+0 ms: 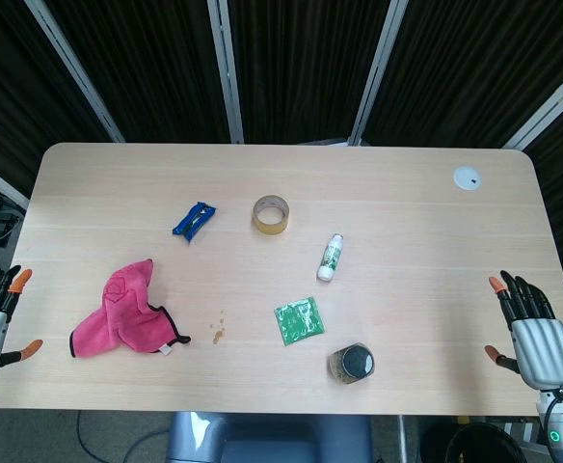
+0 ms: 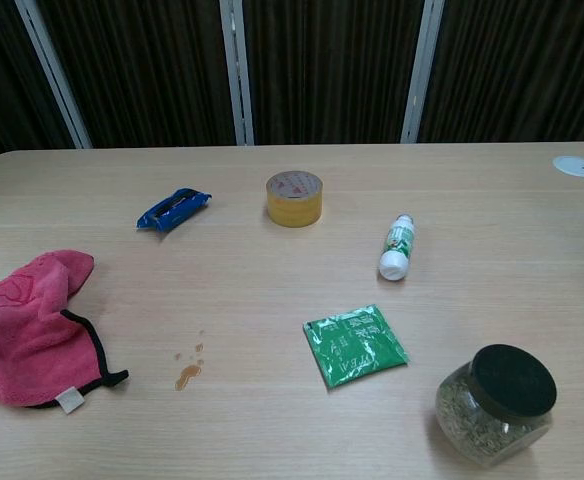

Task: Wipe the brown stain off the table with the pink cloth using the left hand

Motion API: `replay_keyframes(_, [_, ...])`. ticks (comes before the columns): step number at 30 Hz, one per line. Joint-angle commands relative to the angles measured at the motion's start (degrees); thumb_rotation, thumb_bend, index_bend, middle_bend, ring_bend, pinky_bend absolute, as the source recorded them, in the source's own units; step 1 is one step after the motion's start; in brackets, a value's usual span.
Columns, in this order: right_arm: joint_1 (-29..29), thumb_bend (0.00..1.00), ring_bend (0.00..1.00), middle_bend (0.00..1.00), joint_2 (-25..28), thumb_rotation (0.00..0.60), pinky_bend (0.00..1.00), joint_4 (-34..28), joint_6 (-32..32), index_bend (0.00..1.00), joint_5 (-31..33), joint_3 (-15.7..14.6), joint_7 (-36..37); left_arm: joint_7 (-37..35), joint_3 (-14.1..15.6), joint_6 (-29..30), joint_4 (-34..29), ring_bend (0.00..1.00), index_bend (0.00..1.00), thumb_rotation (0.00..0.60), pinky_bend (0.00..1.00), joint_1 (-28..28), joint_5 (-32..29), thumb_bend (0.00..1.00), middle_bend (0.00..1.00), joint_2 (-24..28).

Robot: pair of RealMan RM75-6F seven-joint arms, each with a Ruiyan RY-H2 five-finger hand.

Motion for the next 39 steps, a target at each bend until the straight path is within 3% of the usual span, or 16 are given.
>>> replay_keyframes(1, [-0.04, 0.02, 0.00, 0.00, 0.03, 0.600, 0.11, -0.05, 0.02, 0.02, 0.06, 0.01, 0.02, 0.05, 0.05, -0.23, -0.07, 0.00, 0.00, 0.600, 0.00, -0.06, -0.11, 0.04, 0.00, 0.04])
replay_keyframes(22, [0.05, 0.02, 0.00, 0.00, 0.86, 0.600, 0.11, -0.90, -1.42, 0.03, 0.90, -0.34, -0.62, 4.95, 1.07, -5.23, -2.08, 0.00, 0.00, 0.600, 0.00, -1.14, -3.47, 0.04, 0.00, 1.59])
replay_keyframes(29, [0.16, 0.01, 0.00, 0.00, 0.98, 0.600, 0.11, -0.98, -1.21, 0.03, 0.07, -0.53, -1.11, 11.36, 0.62, -11.32, -0.54, 0.00, 0.00, 0.600, 0.00, -4.38, -7.00, 0.04, 0.00, 1.33])
replay_keyframes(39, [0.90, 0.01, 0.00, 0.00, -0.04, 0.600, 0.11, 1.07, -1.05, 0.04, -1.46, -0.50, -1.82, 22.16, -1.04, -24.12, 5.75, 0.00, 0.00, 0.600, 0.00, -13.46, -14.31, 0.04, 0.00, -5.70])
